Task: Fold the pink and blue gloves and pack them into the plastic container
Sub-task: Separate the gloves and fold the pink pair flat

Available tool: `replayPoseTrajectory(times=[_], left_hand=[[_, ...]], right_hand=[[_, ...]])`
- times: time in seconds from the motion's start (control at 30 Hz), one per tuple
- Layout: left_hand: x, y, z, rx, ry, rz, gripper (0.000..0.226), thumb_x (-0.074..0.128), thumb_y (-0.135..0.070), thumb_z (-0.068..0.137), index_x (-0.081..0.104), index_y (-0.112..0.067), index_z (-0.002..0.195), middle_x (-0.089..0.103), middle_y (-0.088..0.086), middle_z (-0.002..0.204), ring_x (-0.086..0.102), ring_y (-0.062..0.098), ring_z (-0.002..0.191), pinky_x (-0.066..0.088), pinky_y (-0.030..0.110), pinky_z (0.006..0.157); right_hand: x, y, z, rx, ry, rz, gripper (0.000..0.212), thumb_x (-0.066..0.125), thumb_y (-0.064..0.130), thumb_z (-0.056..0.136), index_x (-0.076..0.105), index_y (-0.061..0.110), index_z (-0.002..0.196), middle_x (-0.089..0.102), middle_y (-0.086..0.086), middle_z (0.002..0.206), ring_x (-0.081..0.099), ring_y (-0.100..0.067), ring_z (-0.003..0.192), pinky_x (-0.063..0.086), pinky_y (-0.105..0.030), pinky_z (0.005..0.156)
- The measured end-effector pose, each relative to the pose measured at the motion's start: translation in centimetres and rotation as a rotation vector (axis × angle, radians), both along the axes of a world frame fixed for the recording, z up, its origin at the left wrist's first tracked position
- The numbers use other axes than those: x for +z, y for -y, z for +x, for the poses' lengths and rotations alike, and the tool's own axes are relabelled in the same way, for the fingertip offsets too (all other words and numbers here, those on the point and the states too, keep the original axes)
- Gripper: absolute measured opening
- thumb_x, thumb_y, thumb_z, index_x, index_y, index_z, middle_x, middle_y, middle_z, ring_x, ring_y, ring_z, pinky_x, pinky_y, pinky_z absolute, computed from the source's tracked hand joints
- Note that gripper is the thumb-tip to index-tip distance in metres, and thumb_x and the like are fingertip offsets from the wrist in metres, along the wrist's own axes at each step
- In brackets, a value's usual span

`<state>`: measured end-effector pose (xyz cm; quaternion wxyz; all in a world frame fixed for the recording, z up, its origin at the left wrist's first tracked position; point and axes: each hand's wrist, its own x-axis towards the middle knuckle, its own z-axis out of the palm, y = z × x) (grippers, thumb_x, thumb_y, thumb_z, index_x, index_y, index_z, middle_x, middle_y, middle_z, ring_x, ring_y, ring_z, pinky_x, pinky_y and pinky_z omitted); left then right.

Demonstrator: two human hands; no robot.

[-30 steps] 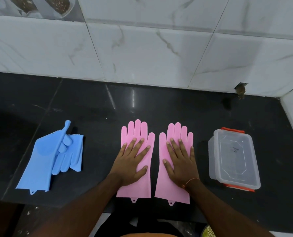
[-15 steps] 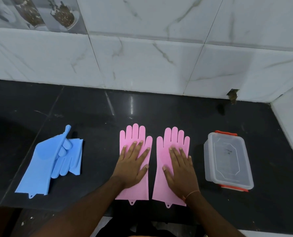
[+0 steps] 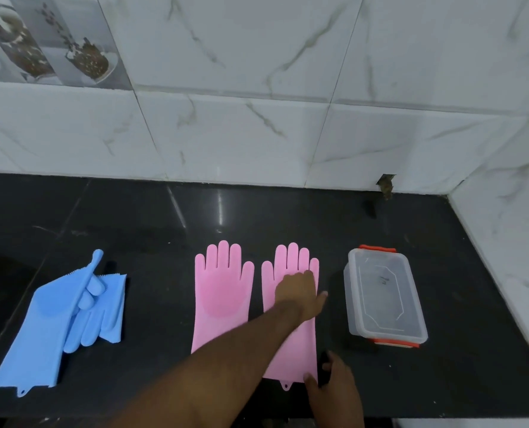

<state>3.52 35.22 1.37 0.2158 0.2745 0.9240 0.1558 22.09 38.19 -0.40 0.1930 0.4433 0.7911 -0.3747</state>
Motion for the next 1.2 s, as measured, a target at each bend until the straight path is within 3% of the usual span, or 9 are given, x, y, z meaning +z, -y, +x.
replayPoseTrajectory(times=[0.17,0.27,0.37,0.53,0.77,0.87,0.97,1.1,1.2], left_hand=[[-0.8,-1.7,-0.2,0.039,0.093,-0.087,0.045,0.066,-0.039,0.107,0.058,-0.014,0.143,0.071,0.009,0.137,0.071,0.029,0.119,0.057,0.039,0.106],[-1.1,-0.8,-0.9,0.046,0.056,-0.085,0.036,0.063,-0.029,0.107,0.062,-0.015,0.141,0.071,0.008,0.137,0.071,0.030,0.119,0.058,0.040,0.108],[-1.6,0.5,-1.6,0.099,0.010,0.039,0.028,0.059,-0.033,0.106,0.065,-0.018,0.128,0.072,0.005,0.124,0.070,0.027,0.111,0.057,0.036,0.094],[0.0,5.2,-3.0,0.179,0.143,0.316,0.022,0.065,-0.033,0.102,0.061,-0.022,0.084,0.066,-0.003,0.080,0.064,0.014,0.073,0.052,0.028,0.069],[0.0,18.3,-6.5,0.290,0.074,0.466,0.024,0.064,-0.020,0.099,0.051,-0.023,0.079,0.054,-0.007,0.069,0.047,0.007,0.062,0.040,0.024,0.063],[-1.3,23.2,-7.0,0.424,0.131,0.413,0.022,0.067,-0.023,0.098,0.056,-0.018,0.080,0.061,-0.003,0.071,0.051,0.013,0.065,0.045,0.032,0.065],[-2.5,25.6,-6.9,0.479,0.242,0.327,0.023,0.064,-0.029,0.102,0.063,-0.008,0.094,0.072,0.007,0.085,0.062,0.017,0.074,0.057,0.039,0.074],[-3.2,26.2,-6.7,0.550,0.324,0.342,0.018,0.063,-0.030,0.105,0.064,-0.013,0.098,0.077,0.003,0.077,0.070,0.009,0.059,0.060,0.028,0.063],[-3.1,25.9,-6.8,0.549,0.344,0.300,0.019,0.061,-0.033,0.107,0.061,-0.016,0.099,0.077,0.003,0.084,0.074,0.014,0.068,0.059,0.027,0.063]], right_hand=[[-0.3,0.4,0.0,-0.039,-0.029,-0.021,0.066,0.079,0.035,0.093,0.047,0.019,0.149,0.066,0.005,0.120,0.062,-0.010,0.107,0.050,-0.030,0.099],[-0.1,0.5,-0.3,-0.075,-0.041,-0.052,0.037,0.076,0.041,0.095,0.059,0.026,0.124,0.066,0.011,0.105,0.063,-0.006,0.094,0.053,-0.028,0.093],[0.3,1.3,-0.7,-0.054,-0.089,-0.030,0.015,0.070,0.044,0.098,0.061,0.032,0.098,0.069,0.009,0.103,0.065,-0.004,0.091,0.055,-0.029,0.089],[0.5,4.2,-0.7,0.061,-0.433,0.058,0.018,0.079,0.033,0.092,0.062,0.034,0.086,0.068,0.014,0.090,0.068,-0.003,0.082,0.062,-0.028,0.077],[0.7,9.4,-3.7,0.401,-0.707,0.165,0.015,0.069,0.041,0.086,0.063,0.030,0.078,0.060,0.017,0.078,0.058,-0.005,0.076,0.054,-0.028,0.066],[0.8,11.5,-5.2,0.582,-0.681,0.234,0.019,0.063,0.051,0.088,0.068,0.033,0.087,0.066,0.018,0.089,0.055,-0.001,0.079,0.044,-0.018,0.071],[0.9,13.0,-6.5,0.762,-0.552,0.244,0.040,0.048,0.064,0.091,0.071,0.035,0.107,0.069,0.018,0.113,0.057,-0.001,0.099,0.046,-0.020,0.091],[0.8,13.6,-7.3,0.886,-0.412,0.184,0.044,0.048,0.061,0.096,0.070,0.033,0.122,0.065,0.016,0.132,0.055,-0.005,0.122,0.044,-0.031,0.115],[0.5,13.4,-7.4,0.904,-0.393,0.162,0.048,0.051,0.065,0.094,0.071,0.034,0.125,0.063,0.020,0.138,0.052,-0.002,0.129,0.036,-0.030,0.122]])
